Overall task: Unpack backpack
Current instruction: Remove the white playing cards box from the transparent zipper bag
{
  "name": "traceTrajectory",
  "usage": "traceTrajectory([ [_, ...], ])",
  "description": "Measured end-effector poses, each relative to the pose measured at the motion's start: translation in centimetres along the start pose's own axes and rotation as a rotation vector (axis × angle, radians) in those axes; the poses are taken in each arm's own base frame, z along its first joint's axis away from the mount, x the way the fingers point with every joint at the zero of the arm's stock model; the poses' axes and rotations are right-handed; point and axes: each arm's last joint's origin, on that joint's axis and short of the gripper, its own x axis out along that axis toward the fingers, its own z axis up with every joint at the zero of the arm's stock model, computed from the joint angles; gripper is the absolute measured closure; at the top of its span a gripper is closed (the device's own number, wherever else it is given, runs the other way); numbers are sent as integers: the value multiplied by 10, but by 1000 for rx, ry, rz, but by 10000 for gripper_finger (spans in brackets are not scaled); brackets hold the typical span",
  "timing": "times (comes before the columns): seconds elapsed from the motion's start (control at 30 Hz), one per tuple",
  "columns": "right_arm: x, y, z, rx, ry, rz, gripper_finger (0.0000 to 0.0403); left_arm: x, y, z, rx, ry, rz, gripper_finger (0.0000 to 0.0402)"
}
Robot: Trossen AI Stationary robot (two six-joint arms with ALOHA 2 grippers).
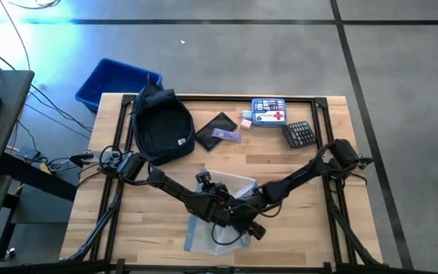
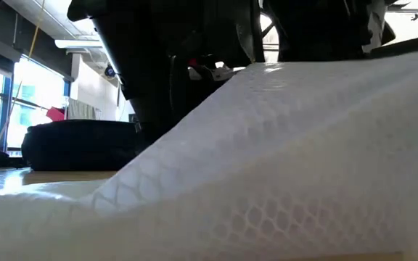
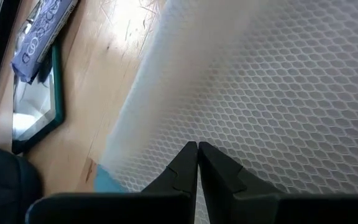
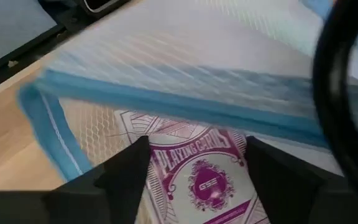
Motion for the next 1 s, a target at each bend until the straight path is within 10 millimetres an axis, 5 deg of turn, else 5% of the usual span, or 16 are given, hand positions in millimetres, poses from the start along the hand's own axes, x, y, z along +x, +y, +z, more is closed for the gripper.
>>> traceTrajectory([
  [0.37, -51, 9, 2, 296, 163, -187, 211, 0, 1, -3, 7, 21, 10, 402],
  [1.0, -53, 34, 8, -62, 183, 13, 210, -1, 1, -3, 10, 23, 9, 402],
])
